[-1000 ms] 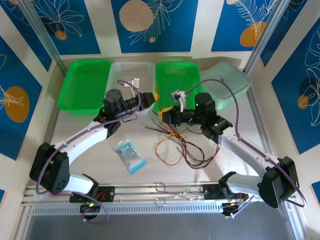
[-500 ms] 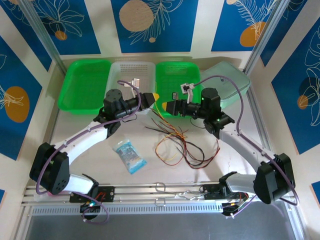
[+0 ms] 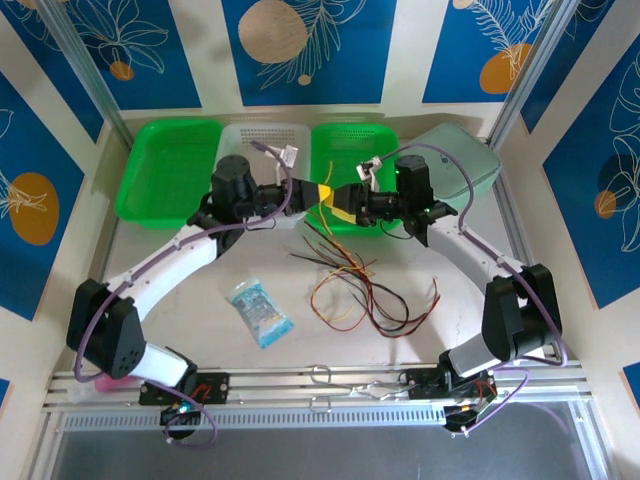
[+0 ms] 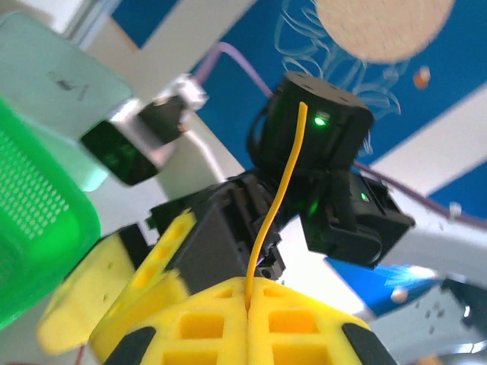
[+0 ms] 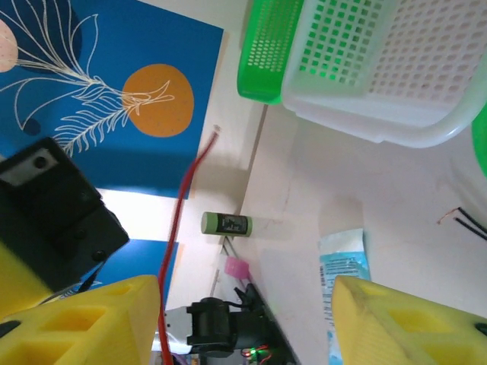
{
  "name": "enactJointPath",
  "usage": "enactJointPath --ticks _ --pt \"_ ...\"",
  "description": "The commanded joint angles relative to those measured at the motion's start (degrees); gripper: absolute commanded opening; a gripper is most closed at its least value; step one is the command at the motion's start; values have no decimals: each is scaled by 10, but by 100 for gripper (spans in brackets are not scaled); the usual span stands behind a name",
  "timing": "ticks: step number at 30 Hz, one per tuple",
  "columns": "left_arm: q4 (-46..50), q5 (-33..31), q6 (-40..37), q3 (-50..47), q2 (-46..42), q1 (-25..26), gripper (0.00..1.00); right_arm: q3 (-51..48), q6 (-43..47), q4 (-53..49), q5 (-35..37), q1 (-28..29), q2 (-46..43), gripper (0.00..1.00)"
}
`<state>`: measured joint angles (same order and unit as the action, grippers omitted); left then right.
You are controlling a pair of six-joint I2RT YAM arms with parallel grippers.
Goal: Untangle the cables
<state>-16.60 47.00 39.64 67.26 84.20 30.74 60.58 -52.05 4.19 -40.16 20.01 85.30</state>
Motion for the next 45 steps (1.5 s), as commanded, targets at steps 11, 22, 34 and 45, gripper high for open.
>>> enactJointPath --ticks 11,22,34,45 --pt "468 132 -558 207 54 -15 0 -86 -103 106 -5 -11 -49 62" --pt "636 159 -794 285 80 -15 0 -59 -123 159 -74 13 -17 62" --pt "674 150 -830 306 91 -15 0 8 -124 160 -136 77 72 62" --pt "726 134 -873 307 89 -15 0 55 -114 132 -175 112 120 58"
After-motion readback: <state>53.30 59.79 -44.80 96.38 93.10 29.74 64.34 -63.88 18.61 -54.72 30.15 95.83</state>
